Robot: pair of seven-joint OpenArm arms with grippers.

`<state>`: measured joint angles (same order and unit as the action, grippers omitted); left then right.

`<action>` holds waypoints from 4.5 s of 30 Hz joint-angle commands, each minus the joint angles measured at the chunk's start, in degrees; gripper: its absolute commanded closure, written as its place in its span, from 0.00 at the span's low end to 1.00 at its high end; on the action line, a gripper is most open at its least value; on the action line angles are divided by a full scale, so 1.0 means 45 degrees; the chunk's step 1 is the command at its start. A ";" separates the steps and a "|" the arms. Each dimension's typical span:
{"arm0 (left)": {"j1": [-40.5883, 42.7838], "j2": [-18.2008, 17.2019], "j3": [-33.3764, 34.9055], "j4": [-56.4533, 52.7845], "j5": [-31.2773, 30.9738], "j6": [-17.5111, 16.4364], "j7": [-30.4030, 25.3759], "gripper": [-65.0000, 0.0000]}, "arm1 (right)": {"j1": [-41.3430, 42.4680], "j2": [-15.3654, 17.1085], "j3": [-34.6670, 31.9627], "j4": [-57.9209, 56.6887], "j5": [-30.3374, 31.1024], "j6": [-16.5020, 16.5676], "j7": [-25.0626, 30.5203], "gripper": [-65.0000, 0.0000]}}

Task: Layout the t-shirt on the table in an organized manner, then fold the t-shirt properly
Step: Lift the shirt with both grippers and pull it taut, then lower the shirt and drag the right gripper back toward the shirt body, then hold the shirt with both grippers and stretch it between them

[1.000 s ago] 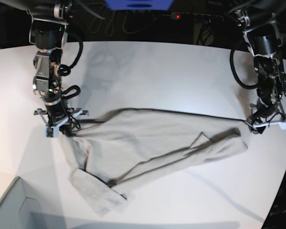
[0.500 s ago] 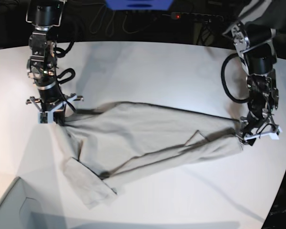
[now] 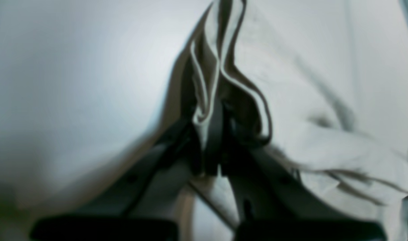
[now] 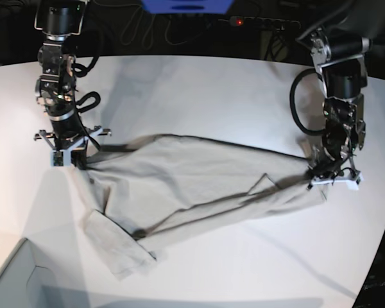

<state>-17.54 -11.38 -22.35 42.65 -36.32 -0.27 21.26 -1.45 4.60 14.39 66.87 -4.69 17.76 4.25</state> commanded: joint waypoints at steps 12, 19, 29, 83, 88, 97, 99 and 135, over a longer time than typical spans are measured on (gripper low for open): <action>0.2814 -0.1545 -0.0142 0.7430 -0.3388 0.0129 0.1362 1.00 | -0.0566 0.1254 0.0054 0.3728 0.0133 0.0010 0.0374 1.00; 0.2208 -0.1584 -0.1041 0.7293 -0.3407 0.0129 0.1792 1.00 | 0.0743 0.1488 -0.0043 0.3982 0.0094 0.0029 -0.0681 1.00; 0.2560 -0.1584 -0.1080 0.7098 -0.3329 0.0129 0.1714 1.00 | 0.1993 0.2015 -0.0688 0.4080 0.0094 0.0049 -0.2576 1.00; 0.2208 -0.1565 -0.1080 0.5320 -0.3310 0.0051 0.1675 1.00 | 0.2462 0.0492 -0.2270 -0.1586 0.0133 0.0029 -0.2478 0.91; 0.2188 -0.1565 -0.1080 0.5300 -0.3329 0.0031 0.1675 0.99 | 0.1720 0.0609 -0.1860 -0.0785 0.0153 0.0029 -0.2517 1.00; 0.2110 -0.1623 -0.1080 0.5476 -0.3407 0.0031 0.1694 0.99 | -0.2715 0.0628 0.0093 0.6073 0.0172 0.0049 -0.2517 1.00; 0.2110 -0.1584 -0.1080 0.5476 -0.3427 0.0012 0.1772 0.99 | -0.3418 0.0628 0.0347 0.7010 0.0172 0.0049 -0.2537 1.00; 0.3810 0.0096 -0.1002 0.6512 -0.2411 0.0031 0.1733 0.45 | -0.2266 0.0628 0.0406 0.7323 0.0075 0.0049 -0.3943 1.00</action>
<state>-0.05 -10.57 -26.65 70.98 -46.89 0.40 29.69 -12.14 6.87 15.97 98.74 -4.69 18.33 -15.09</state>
